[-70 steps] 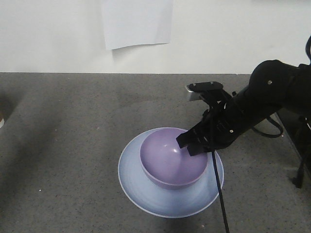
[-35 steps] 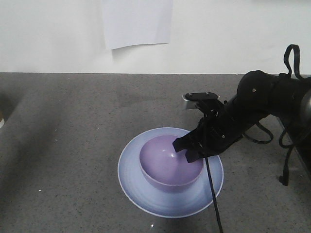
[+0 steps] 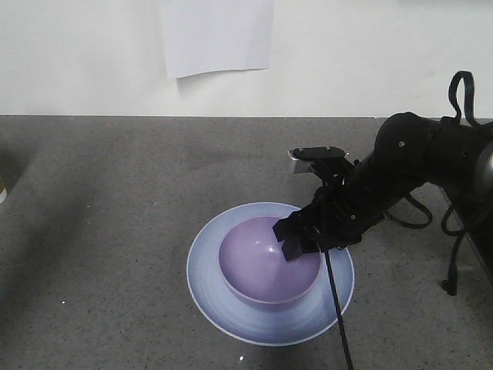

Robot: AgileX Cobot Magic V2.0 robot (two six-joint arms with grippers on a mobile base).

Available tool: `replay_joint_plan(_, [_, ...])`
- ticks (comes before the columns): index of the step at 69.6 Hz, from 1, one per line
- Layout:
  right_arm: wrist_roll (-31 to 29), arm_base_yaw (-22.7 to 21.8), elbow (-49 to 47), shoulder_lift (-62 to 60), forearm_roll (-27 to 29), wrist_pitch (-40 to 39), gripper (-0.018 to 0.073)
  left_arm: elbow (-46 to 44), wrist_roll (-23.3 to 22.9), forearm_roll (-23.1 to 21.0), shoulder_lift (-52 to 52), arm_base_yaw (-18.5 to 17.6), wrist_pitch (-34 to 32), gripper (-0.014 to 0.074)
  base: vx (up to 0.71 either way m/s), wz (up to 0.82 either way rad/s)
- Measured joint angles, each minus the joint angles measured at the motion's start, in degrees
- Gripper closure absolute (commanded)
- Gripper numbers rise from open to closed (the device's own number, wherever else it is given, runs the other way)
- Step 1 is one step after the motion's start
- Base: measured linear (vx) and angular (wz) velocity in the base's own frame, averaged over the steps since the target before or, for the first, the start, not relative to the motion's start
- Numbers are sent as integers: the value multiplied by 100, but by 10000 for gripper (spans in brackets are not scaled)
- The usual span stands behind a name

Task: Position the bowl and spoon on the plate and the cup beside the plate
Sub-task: 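Lower the lavender bowl onto the plate center with the right gripper, then open the right gripper and raise it away from the bowl, then move the left gripper over the bowl and lower the spoon inside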

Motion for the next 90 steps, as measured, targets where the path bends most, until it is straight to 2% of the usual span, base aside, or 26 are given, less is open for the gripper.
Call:
replay_joint_plan(10, [7,0,0,-78,-10,-76,3,0,0,0,0,0,0,603,0,0])
replay_joint_plan(27, [182,-75,0,-825,-204,-75,3,0,0,0,0,0,4,603,0,0])
replay_joint_plan(51, [210,-1005,0,-2351,-475,675,3,0,0,-5,0,0,4,603,0,0])
replay_joint_plan(59, [210,-1110,0,-2737,-644,1007,3,0,24,-62,0,0,4,603,0,0])
replay_joint_plan(75, [210,-1128,0,-3281,-709,1225,3,0,478,-579,6,0,4,603,0,0])
replay_joint_plan(90, [210,-1128,0,-3358,-709,1220,3,0,1149,-1420,301,-116,-2,603,0,0])
